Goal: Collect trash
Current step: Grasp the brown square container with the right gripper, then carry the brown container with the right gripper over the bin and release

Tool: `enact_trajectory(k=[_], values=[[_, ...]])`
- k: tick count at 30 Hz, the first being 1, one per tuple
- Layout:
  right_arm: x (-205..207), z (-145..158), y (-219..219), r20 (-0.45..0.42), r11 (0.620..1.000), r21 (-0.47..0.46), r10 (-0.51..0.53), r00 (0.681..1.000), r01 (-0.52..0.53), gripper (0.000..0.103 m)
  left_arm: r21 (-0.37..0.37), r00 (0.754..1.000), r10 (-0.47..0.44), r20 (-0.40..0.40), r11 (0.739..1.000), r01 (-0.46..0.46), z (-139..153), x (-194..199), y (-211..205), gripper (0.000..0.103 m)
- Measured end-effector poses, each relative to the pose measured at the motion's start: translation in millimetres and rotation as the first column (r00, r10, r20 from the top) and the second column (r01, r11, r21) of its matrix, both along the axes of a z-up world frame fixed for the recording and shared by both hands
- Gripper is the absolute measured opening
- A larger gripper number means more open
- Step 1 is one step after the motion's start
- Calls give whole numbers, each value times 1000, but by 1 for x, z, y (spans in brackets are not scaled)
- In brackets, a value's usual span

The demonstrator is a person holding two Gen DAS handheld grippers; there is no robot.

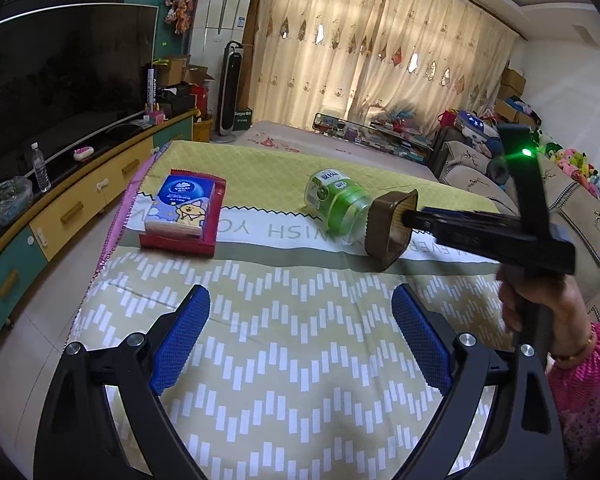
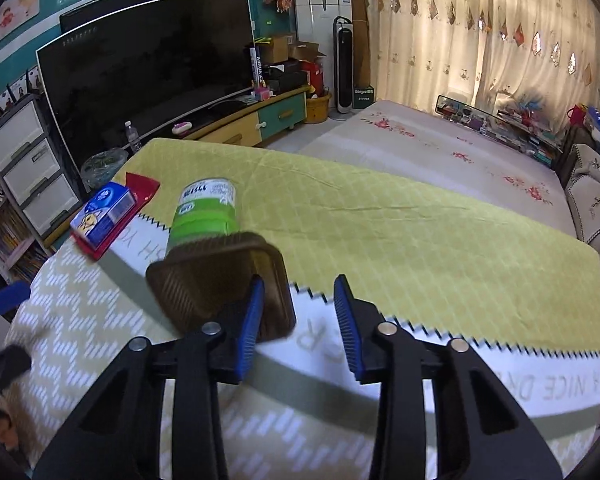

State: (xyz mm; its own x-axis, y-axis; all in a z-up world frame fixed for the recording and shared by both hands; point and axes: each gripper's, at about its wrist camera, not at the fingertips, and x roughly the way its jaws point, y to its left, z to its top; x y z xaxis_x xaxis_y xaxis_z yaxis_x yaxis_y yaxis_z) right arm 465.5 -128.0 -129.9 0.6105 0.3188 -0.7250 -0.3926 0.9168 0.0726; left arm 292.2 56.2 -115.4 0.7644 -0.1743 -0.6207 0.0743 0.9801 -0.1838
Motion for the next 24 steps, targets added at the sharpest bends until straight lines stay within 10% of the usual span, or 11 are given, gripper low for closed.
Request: enact_trajectory(k=[6, 24], values=[[7, -3, 12, 2, 999, 8, 32, 999, -32, 9, 16, 1000, -20, 0, 1000, 20, -3, 1, -8, 91], [-49, 56, -87, 13, 978, 133, -161, 987, 158, 4, 36, 999, -47, -15, 998, 47, -9, 0, -18, 91]])
